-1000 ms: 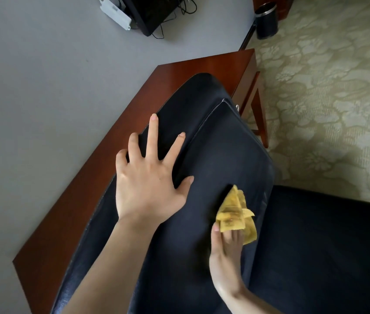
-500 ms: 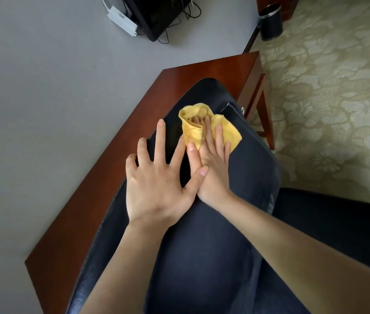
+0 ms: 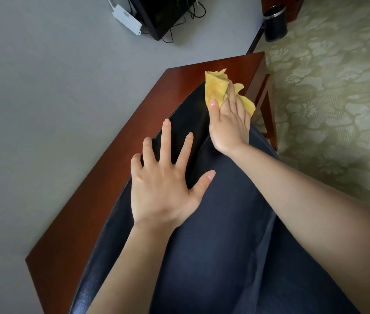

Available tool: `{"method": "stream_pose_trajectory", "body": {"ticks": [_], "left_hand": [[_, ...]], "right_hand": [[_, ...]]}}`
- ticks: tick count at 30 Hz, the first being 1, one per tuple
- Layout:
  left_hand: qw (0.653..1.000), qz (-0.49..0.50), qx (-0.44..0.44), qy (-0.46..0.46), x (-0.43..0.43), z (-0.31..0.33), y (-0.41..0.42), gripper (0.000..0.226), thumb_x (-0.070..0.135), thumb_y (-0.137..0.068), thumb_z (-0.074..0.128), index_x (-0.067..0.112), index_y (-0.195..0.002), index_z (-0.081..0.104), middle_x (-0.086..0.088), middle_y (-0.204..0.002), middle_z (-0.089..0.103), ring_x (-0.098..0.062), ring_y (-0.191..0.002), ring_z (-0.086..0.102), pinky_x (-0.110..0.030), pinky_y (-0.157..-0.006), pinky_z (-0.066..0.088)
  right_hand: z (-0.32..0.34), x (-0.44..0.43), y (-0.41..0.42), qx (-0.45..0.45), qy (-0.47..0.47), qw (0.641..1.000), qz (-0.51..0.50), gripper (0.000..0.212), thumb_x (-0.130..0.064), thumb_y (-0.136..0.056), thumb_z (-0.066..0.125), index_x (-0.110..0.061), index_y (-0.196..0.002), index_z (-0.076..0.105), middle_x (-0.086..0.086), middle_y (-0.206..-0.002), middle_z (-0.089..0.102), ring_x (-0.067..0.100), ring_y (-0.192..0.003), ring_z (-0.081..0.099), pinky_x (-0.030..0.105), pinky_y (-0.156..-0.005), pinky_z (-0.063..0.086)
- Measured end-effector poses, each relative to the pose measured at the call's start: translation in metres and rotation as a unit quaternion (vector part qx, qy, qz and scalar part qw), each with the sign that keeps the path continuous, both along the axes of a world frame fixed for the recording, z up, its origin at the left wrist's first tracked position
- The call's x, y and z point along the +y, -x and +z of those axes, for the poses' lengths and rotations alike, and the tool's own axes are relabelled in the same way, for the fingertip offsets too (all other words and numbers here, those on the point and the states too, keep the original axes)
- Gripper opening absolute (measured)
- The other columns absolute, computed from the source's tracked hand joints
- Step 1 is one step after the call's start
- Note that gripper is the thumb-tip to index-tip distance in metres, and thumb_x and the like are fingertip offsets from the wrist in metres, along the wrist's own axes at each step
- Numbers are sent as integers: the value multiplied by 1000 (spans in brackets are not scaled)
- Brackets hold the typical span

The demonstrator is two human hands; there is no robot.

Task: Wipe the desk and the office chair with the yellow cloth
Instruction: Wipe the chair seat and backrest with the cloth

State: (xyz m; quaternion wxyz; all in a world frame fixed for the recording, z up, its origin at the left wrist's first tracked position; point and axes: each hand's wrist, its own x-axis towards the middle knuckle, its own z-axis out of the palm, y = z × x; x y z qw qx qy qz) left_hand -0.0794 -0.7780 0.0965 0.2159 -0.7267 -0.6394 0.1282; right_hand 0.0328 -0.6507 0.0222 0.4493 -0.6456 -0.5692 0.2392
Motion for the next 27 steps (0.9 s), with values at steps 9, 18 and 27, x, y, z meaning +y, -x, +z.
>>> {"method": "stream_pose_trajectory", "body": {"ticks": [9, 18, 27], "left_hand": [[1000, -6, 2, -9, -2, -3, 3, 81, 73, -81, -10, 38, -151, 7, -7, -161, -8, -39, -139, 23, -49, -104, 30], [1000, -2, 17, -17, -2, -3, 2, 81, 73, -81, -8, 37, -152, 8, -7, -161, -4, -40, -138, 26, -49, -105, 31], [999, -9, 32, -33, 0, -4, 2, 80, 73, -82, -3, 36, -152, 10, -8, -161, -1, -40, -136, 28, -50, -102, 33]], "right_hand": [[-13, 32, -39, 69, 133, 989, 4, 59, -50, -99, 8, -22, -150, 18, -1, -156, 22, 30, -139, 21, 51, -109, 15], [-57, -1, -49, -2, 82, 996, -19, 53, -43, -101, 13, -15, -142, 34, 8, -143, 42, 32, -129, 37, 48, -105, 24], [-116, -29, -50, 77, 120, 988, -54, 57, -44, -102, 14, -16, -151, 15, 5, -157, 20, 27, -144, 14, 45, -116, 12]]}}
